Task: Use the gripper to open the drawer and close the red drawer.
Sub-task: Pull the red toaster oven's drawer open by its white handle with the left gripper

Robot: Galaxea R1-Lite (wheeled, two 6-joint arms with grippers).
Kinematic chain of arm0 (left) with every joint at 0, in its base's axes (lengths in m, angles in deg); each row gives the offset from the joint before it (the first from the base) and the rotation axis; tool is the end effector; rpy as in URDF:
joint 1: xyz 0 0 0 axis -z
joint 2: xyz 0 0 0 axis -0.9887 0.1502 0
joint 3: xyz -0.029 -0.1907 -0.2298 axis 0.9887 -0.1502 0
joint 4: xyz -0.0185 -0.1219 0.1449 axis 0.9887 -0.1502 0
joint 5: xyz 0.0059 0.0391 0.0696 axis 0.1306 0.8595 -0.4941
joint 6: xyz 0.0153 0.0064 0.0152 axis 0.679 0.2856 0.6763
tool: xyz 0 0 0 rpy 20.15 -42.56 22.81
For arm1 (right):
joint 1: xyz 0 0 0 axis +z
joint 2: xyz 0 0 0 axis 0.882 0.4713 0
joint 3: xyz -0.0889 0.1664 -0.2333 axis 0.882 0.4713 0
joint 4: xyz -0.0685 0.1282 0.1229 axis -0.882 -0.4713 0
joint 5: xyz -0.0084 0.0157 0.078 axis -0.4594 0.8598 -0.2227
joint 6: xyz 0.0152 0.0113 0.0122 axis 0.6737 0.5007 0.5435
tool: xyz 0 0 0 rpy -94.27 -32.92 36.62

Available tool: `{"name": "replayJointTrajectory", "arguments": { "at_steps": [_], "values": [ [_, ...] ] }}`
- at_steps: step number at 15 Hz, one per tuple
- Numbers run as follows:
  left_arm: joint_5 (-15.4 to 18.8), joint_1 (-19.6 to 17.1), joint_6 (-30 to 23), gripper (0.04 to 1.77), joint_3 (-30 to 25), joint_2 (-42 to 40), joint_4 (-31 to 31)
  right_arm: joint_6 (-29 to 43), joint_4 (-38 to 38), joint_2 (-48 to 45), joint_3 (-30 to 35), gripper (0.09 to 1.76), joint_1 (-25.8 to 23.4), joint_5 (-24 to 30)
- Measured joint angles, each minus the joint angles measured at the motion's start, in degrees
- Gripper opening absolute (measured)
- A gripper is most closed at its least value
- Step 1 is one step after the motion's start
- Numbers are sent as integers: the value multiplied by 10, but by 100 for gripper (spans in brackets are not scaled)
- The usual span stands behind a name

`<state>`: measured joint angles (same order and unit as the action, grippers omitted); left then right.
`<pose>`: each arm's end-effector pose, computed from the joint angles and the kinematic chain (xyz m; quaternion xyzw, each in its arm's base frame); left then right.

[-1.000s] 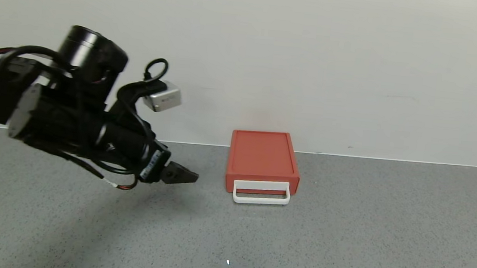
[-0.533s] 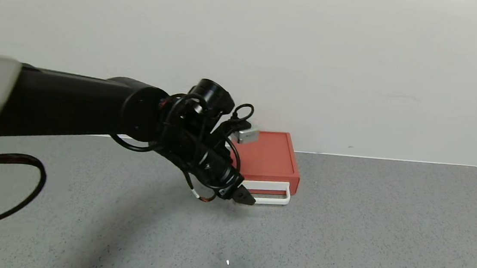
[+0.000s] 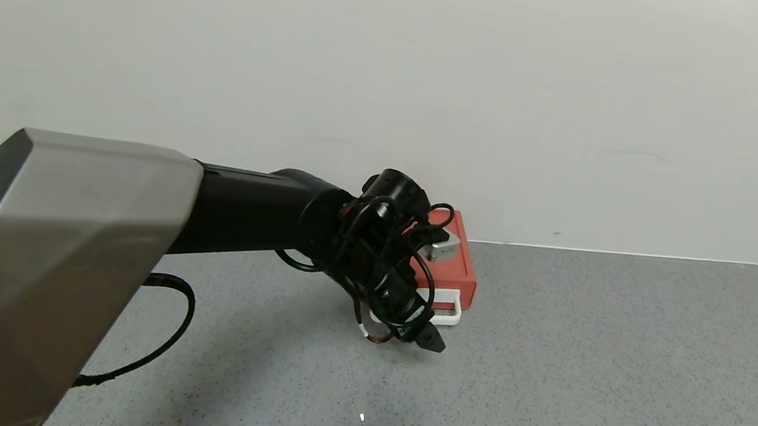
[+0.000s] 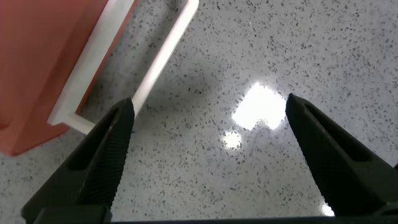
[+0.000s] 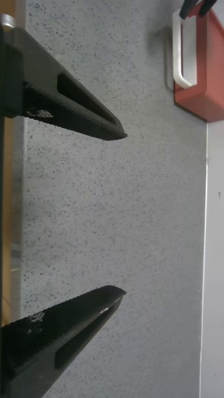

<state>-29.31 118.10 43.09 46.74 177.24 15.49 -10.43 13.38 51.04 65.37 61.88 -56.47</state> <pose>0.3432 -0.2608 0.1551 0.2158 0.3952 -0.4062 0.7951 -0.0228 -0.0001 0.0752 0.0060 0.0014 -0.0031 1.0000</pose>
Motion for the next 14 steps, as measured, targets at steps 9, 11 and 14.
{"name": "replayJointTrajectory", "arguments": {
  "at_steps": [9,11,14],
  "values": [
    [7,4,22,175,21,52,15,0,1,0,0,171,0,0],
    [8,5,24,175,29,57,19,0,0,0,0,171,0,0],
    [13,5,25,175,38,68,35,0,1,0,0,171,0,0]
  ]
}}
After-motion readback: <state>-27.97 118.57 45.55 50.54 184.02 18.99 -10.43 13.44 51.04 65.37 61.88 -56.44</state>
